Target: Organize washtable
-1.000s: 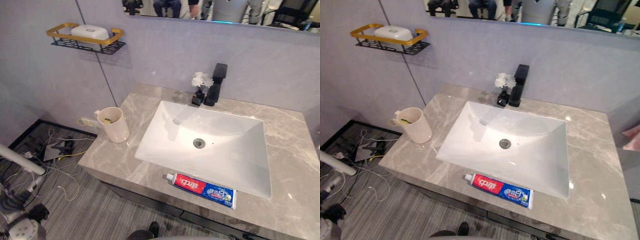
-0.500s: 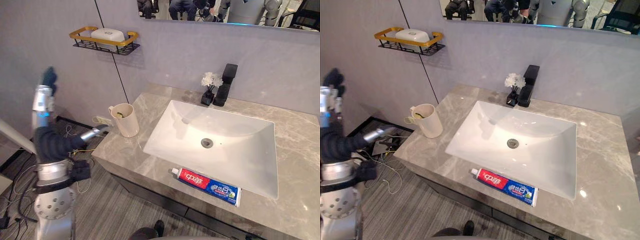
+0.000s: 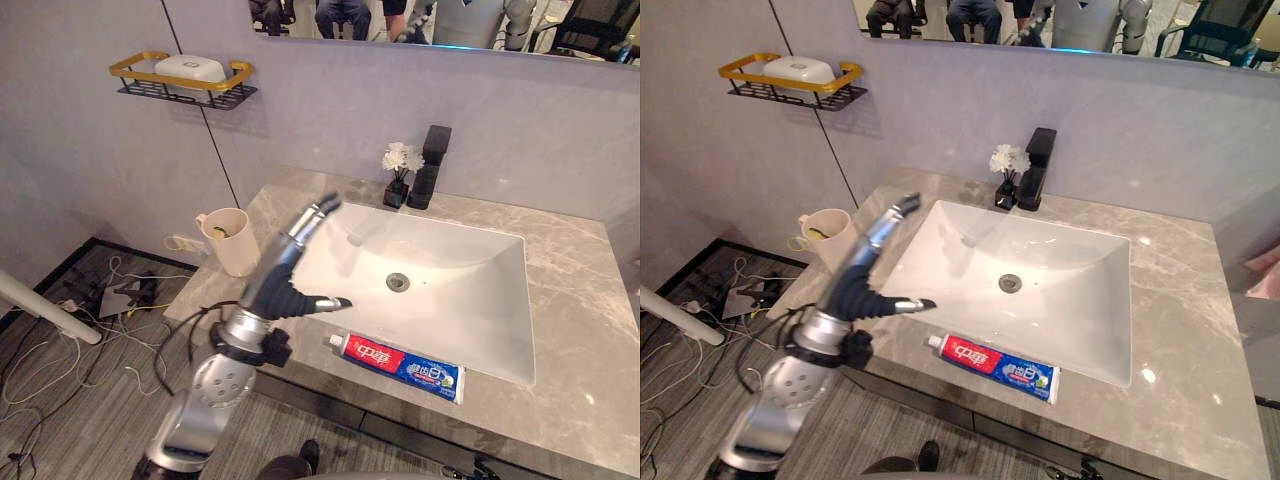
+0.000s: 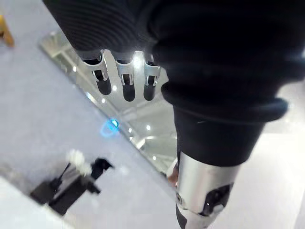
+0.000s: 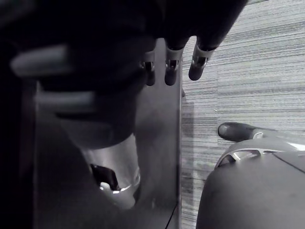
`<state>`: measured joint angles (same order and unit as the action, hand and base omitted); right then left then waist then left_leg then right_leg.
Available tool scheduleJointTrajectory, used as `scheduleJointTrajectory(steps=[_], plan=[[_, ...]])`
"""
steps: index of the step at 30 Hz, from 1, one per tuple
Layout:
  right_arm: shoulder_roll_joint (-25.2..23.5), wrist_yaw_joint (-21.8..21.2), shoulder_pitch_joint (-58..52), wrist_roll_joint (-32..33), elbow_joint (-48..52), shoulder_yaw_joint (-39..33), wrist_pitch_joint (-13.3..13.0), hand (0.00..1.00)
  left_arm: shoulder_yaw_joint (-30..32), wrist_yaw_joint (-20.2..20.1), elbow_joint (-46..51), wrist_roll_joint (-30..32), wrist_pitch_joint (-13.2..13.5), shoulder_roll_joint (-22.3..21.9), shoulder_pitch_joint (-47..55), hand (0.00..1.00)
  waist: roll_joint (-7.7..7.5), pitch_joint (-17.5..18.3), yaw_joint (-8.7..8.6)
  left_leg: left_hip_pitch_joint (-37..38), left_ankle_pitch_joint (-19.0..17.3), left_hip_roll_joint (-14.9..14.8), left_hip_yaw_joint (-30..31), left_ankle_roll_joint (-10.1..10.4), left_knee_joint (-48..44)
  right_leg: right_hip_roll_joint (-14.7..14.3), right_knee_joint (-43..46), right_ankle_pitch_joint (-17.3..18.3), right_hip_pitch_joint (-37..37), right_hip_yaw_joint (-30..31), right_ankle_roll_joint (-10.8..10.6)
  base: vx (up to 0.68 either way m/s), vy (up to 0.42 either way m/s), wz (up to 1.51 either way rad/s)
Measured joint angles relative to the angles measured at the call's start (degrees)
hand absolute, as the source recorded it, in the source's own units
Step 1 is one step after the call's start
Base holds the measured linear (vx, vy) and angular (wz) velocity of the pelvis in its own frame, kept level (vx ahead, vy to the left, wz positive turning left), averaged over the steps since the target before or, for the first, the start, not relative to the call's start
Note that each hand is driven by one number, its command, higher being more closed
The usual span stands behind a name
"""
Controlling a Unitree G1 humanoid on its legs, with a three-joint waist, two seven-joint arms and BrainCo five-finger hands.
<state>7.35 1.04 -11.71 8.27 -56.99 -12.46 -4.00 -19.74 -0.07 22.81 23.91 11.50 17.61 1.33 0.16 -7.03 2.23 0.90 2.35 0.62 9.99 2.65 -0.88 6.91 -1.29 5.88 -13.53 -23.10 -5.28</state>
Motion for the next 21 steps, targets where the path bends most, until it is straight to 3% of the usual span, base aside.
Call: scheduleJointTrajectory(steps=[10, 21], plan=[[-0.2, 0.3, 0.5, -1.6, 0.0, 0.0, 0.1, 0.00, -7.6, -1.3, -6.7, 3.5, -0.1, -2.8, -2.5, 0.00, -0.26, 0.2, -0.01, 0.0, 0.0, -0.3, -1.1, 0.0, 0.5, 0.0, 0.1, -0.1, 0.8, 1.1, 0.0, 0.01, -0.002, -0.05], [-0.2, 0.3, 0.6, -2.2, 0.0, 0.3, 0.1, 0.00, -9.3, -2.4, -11.0, 3.9, 0.0, -2.6, -1.8, 0.00, -0.17, 0.3, -0.08, 0.8, 0.1, -0.4, -0.9, 0.1, 0.9, 0.0, 0.0, -0.1, 0.4, 1.3, 0.0, 0.00, -0.001, -0.02]])
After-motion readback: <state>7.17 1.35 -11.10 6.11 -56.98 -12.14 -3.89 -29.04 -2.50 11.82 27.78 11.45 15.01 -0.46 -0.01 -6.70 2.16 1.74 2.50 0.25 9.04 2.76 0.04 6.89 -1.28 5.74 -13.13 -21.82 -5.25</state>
